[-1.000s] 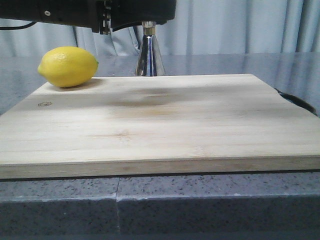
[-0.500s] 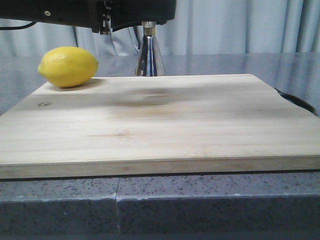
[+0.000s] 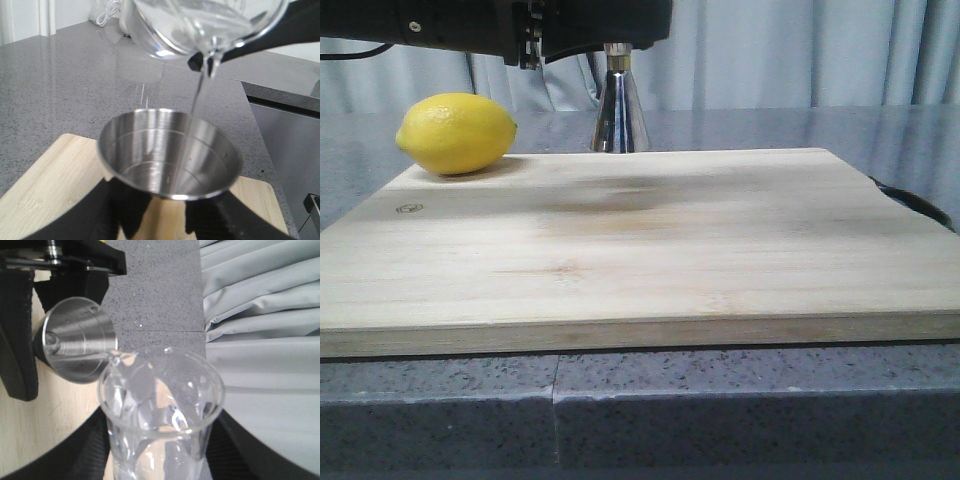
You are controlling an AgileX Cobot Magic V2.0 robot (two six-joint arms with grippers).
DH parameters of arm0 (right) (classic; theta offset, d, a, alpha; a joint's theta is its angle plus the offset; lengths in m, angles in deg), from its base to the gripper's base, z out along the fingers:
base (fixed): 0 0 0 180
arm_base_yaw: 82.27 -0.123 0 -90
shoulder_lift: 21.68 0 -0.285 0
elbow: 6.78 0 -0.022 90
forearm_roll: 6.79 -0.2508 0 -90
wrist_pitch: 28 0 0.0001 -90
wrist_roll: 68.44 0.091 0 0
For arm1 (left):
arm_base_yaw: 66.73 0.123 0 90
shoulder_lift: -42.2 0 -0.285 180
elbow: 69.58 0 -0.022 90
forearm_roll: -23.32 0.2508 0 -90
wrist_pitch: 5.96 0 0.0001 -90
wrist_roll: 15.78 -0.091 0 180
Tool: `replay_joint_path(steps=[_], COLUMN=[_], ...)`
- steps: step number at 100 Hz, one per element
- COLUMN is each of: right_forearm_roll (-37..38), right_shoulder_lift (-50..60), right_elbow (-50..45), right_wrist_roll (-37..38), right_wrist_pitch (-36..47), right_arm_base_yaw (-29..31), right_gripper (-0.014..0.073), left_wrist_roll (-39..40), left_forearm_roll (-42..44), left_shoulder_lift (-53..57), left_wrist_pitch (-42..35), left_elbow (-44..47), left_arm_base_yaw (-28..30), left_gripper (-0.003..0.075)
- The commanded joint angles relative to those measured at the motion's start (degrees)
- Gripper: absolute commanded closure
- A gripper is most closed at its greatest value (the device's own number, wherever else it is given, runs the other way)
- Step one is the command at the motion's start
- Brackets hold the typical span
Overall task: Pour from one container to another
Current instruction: 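Tilt the beaker with the right gripper, pouring liquid into the jigger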
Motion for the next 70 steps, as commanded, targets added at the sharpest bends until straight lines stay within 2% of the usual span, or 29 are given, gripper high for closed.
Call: replay_joint_path(steps=[1,70], right_forearm_roll=[1.93,3.34], right_shoulder_lift=[1.75,1.75], right_elbow=[2.12,2.12], right_wrist_roll=[-1.6,-7.48], right_wrist_pitch=[4.38,5.36], right_arm_base_yaw=[-0.08,-0.08], right_gripper=[0.0325,0.0325], left_wrist_roll=[0.43,0.43], left_forearm_roll=[-5.11,-5.11], left_shoulder_lift=[2.72,2.72], left_wrist_pitch=[5.5,5.5], left_elbow=[-1.7,-1.7], left_arm_base_yaw=[-0.41,-0.41], left_gripper=[0.0461,0.0461])
